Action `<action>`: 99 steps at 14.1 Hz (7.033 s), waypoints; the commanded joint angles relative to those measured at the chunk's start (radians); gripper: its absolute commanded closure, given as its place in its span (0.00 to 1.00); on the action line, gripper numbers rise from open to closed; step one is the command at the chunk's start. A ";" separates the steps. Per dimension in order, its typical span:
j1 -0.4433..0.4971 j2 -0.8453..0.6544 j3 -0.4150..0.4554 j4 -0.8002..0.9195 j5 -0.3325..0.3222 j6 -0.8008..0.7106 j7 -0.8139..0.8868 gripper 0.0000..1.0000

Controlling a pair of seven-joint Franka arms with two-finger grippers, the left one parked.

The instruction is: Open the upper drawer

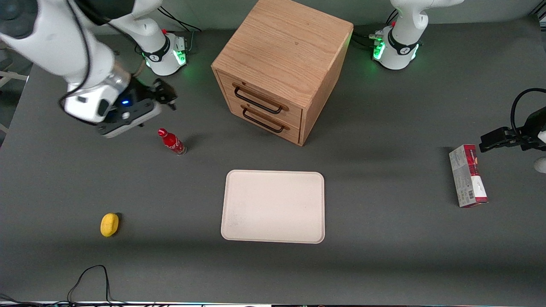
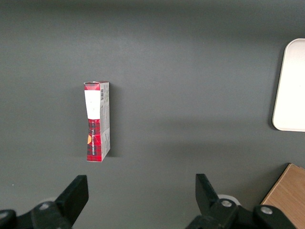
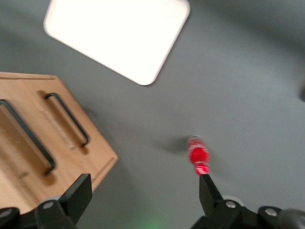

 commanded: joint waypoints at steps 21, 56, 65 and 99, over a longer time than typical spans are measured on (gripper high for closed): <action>0.178 0.407 0.024 0.201 0.263 -0.014 -0.626 0.00; 0.132 0.465 0.020 0.101 0.252 0.139 -0.624 0.00; 0.086 0.481 0.020 0.147 0.249 0.139 -0.632 0.00; -0.113 0.660 0.020 0.405 0.228 0.148 -0.649 0.00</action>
